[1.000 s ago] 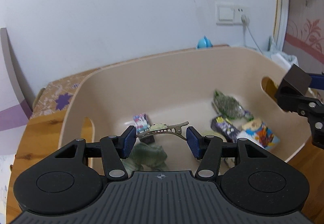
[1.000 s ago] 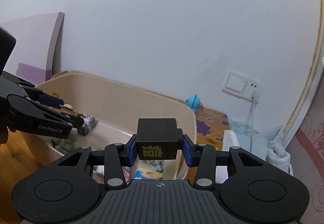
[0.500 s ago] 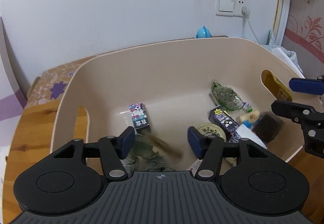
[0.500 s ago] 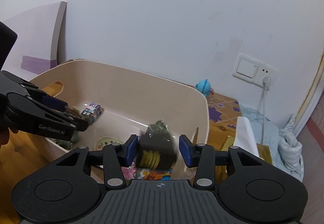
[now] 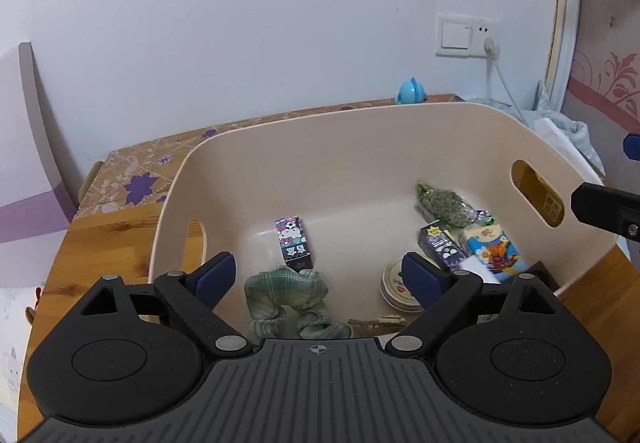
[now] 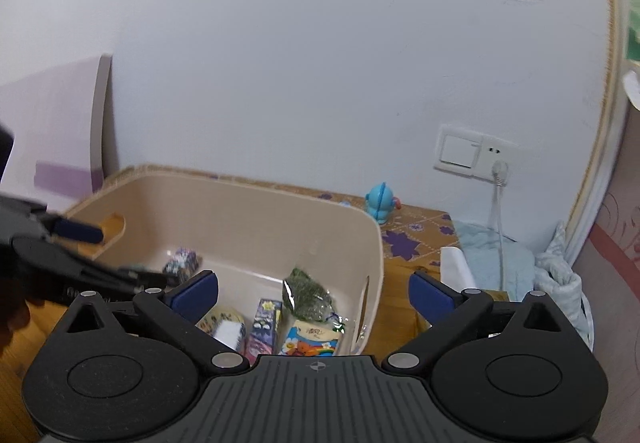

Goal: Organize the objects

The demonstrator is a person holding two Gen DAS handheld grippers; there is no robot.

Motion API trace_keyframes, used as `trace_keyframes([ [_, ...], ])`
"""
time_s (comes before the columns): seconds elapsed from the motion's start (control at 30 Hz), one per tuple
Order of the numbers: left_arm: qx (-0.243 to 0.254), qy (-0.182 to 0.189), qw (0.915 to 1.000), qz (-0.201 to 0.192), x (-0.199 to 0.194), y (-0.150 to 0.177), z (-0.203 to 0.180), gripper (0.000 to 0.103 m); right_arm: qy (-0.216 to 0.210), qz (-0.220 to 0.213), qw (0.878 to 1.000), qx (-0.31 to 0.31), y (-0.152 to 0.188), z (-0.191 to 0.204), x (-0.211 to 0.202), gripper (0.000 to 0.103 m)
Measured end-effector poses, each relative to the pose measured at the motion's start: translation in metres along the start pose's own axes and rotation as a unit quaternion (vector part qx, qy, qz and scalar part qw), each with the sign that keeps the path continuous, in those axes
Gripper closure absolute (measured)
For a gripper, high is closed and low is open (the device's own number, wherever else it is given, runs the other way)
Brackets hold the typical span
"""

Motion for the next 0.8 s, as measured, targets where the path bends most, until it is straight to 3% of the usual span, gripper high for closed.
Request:
trace_keyframes([
  [0.17, 0.001, -0.003, 0.9999, -0.013, -0.015, 0.000, -0.002, 0.011, 0.003, -0.011, 1.000, 0.007, 0.000, 0.002, -0.011, 0.000],
  [0.8, -0.003, 0.014, 0.9993, -0.034, -0.073, 0.012, -0.004, 0.010, -0.020, 0.018, 0.999, 0.017, 0.009, 0.021, -0.044, 0.000],
])
Point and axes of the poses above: each gripper's, at about its wrist camera, not at the fingertips, and x roughly the way its jaws point, z to its left, y to its underside, the point moved 7 cm from there along x, roughly the way its jaws point, and after that the axes turned 3 degrees about -x, right-handed, at the moved point
